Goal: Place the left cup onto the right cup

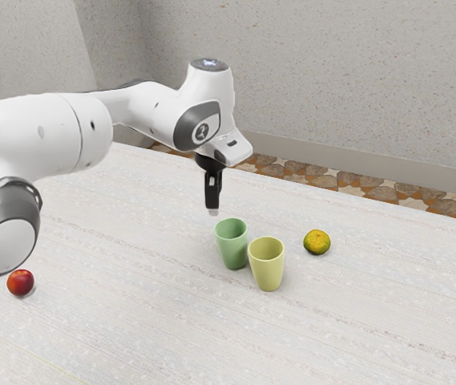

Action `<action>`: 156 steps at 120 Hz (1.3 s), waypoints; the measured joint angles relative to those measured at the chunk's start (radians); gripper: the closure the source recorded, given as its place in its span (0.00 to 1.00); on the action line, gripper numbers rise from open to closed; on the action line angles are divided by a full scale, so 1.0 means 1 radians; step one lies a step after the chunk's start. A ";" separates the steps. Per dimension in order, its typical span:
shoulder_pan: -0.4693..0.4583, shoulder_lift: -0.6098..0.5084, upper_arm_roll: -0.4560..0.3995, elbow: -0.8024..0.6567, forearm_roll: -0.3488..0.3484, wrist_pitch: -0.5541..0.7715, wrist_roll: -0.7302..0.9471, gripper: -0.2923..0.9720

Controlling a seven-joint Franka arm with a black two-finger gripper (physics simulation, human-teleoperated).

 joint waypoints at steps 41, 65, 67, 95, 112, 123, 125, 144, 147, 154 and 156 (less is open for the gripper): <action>0.011 0.081 -0.018 -0.018 0.000 0.113 0.001 0.23; 0.002 0.106 -0.019 -0.012 0.002 0.157 0.004 0.52; 0.001 0.106 -0.019 -0.012 0.001 0.159 0.004 0.55; -0.004 0.104 -0.031 -0.023 -0.049 0.176 -0.003 0.78; 0.016 0.092 -0.030 -0.069 -0.121 0.168 -0.012 0.83; 0.027 0.070 -0.029 -0.089 -0.139 0.147 -0.017 0.84; 0.029 0.063 -0.029 -0.094 -0.140 0.142 -0.018 0.84; 0.042 0.011 -0.025 -0.120 -0.134 0.097 -0.029 0.85; 0.043 -0.002 -0.025 -0.122 -0.127 0.090 -0.030 0.85; 0.043 -0.036 -0.025 -0.123 -0.112 0.076 -0.034 0.85; 0.042 -0.045 -0.025 -0.123 -0.109 0.072 -0.036 0.85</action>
